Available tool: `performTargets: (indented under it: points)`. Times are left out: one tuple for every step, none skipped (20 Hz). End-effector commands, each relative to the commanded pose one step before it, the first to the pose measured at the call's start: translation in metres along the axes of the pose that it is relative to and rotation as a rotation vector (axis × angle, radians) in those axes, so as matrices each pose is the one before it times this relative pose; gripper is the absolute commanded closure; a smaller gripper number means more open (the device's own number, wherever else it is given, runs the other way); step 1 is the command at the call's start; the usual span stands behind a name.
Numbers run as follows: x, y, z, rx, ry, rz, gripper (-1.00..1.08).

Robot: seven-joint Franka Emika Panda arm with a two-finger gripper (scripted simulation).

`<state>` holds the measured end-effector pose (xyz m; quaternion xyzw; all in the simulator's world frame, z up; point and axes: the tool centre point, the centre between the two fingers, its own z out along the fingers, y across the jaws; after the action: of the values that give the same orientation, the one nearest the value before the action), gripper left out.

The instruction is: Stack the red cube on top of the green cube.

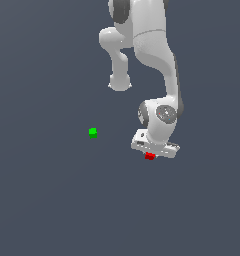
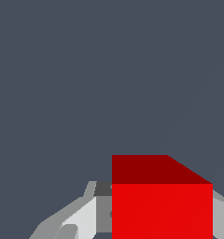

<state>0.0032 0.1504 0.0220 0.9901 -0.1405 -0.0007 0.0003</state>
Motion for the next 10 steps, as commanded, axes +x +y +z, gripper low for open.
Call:
performTargets:
  points:
    - [0.00028, -0.00011, -0.00555, 0.00073, 0.00133, 0.00004, 1.08]
    - [-0.00012, 0.00006, -0.00333, 0.00000, 0.00000, 0.00000, 1.08]
    - [-0.00012, 0.00007, -0.00399, 0.00000, 0.00000, 0.00000, 1.08]
    - [-0.00012, 0.00007, -0.00466, 0.00000, 0.00000, 0.00000, 1.08]
    - [-0.00012, 0.00006, -0.00535, 0.00000, 0.00000, 0.00000, 1.08]
    - [-0.00011, 0.00006, -0.00605, 0.00000, 0.00000, 0.00000, 1.08]
    - [-0.00011, 0.00006, -0.00678, 0.00000, 0.00000, 0.00000, 1.08]
    - [-0.00011, 0.00007, -0.00752, 0.00000, 0.00000, 0.00000, 1.08]
    - [-0.00011, 0.00006, -0.00780, 0.00000, 0.00000, 0.00000, 1.08]
    - [-0.00009, 0.00005, -0.00727, 0.00000, 0.00000, 0.00000, 1.08]
